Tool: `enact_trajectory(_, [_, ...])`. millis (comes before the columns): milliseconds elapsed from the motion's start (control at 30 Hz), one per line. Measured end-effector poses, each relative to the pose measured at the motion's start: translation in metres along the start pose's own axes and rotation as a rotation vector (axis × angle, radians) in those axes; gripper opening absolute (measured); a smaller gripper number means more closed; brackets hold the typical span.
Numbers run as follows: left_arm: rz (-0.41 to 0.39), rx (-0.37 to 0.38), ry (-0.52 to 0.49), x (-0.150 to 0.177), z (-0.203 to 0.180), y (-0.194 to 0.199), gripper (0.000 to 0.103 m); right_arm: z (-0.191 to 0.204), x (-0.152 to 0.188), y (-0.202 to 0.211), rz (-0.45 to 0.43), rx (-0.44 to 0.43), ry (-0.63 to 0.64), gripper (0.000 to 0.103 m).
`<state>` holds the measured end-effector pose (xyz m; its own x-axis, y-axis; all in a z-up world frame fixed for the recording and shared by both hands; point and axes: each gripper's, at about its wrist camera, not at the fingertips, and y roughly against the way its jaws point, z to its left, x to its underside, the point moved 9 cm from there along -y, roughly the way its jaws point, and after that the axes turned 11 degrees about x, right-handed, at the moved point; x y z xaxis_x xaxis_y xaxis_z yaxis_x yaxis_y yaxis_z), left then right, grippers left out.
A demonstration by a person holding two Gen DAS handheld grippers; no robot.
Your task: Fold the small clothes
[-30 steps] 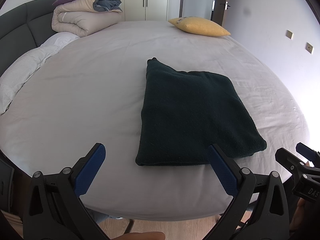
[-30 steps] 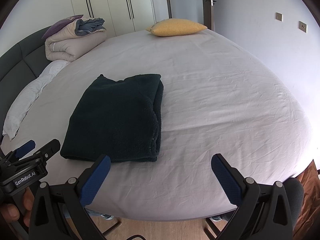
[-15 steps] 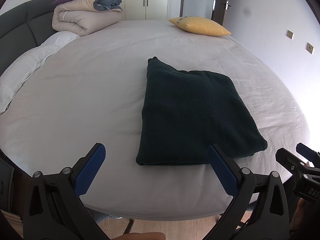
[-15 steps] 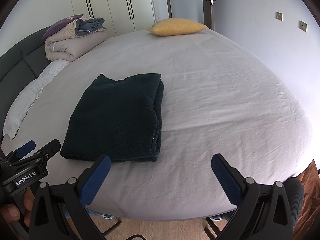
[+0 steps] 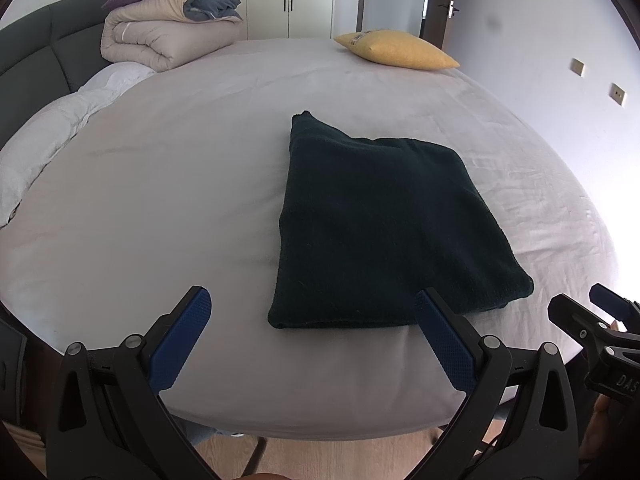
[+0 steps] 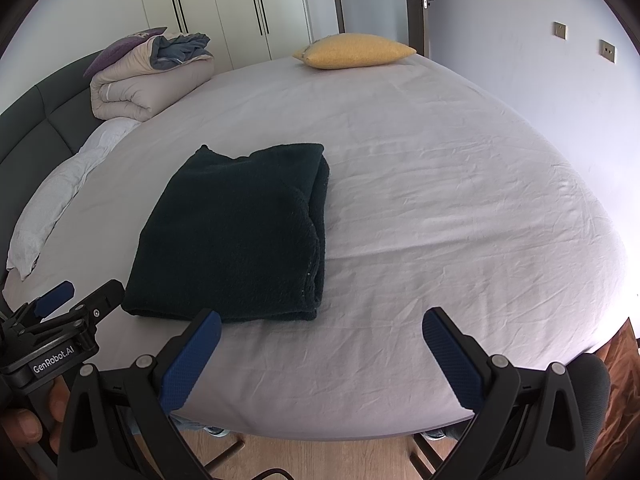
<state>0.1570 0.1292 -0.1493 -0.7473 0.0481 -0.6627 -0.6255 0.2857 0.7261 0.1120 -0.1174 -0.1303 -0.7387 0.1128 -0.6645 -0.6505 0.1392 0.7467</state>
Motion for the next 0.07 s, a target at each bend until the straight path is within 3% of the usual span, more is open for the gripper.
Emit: enact_trajectory(67, [0.001, 0.003, -0.004, -0.0008, -0.0001, -0.0008, 0.103, 0.0008, 0.0010, 0.0004, 0.002, -0.001, -0.002, 0.103])
